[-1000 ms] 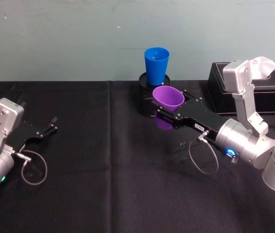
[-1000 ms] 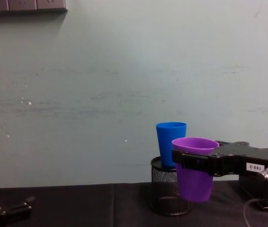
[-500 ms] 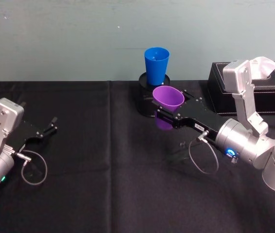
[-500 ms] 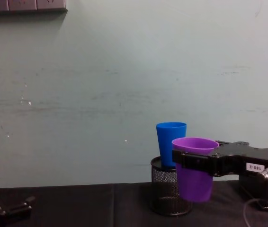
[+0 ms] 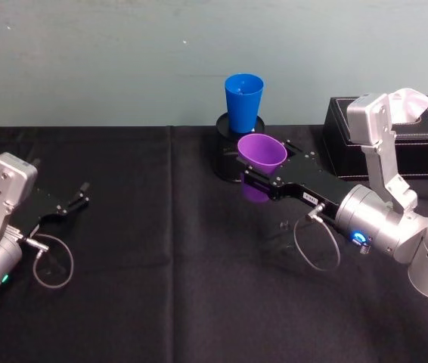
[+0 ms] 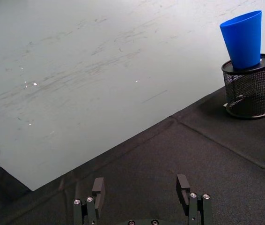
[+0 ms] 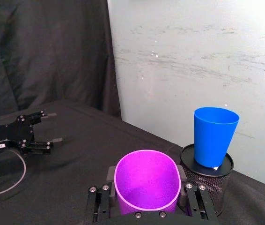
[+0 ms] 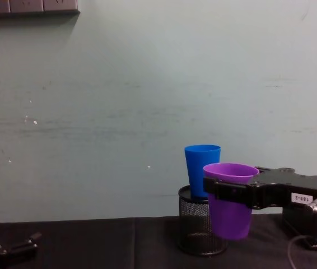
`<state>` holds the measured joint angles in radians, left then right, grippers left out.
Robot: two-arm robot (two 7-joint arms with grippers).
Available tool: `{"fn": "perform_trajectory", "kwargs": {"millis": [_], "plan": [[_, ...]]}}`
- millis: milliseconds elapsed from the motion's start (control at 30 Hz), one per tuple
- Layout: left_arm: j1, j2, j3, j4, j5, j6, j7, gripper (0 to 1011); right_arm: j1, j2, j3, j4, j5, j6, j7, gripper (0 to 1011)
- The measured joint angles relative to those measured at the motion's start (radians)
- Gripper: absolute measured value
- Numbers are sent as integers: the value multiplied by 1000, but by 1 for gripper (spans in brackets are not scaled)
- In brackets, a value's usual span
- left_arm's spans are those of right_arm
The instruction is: Pick up one cup with a gripper and tap it against the other cup.
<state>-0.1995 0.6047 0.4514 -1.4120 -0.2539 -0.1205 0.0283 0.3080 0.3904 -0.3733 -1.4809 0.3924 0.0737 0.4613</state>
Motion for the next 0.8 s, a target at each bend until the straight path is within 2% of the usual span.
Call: {"fn": "perform_trajectory", "kwargs": {"millis": [800], "plan": [[0, 0, 0, 0, 0, 0, 0, 1000, 0, 0, 0, 0, 0, 0, 0, 723]]}}
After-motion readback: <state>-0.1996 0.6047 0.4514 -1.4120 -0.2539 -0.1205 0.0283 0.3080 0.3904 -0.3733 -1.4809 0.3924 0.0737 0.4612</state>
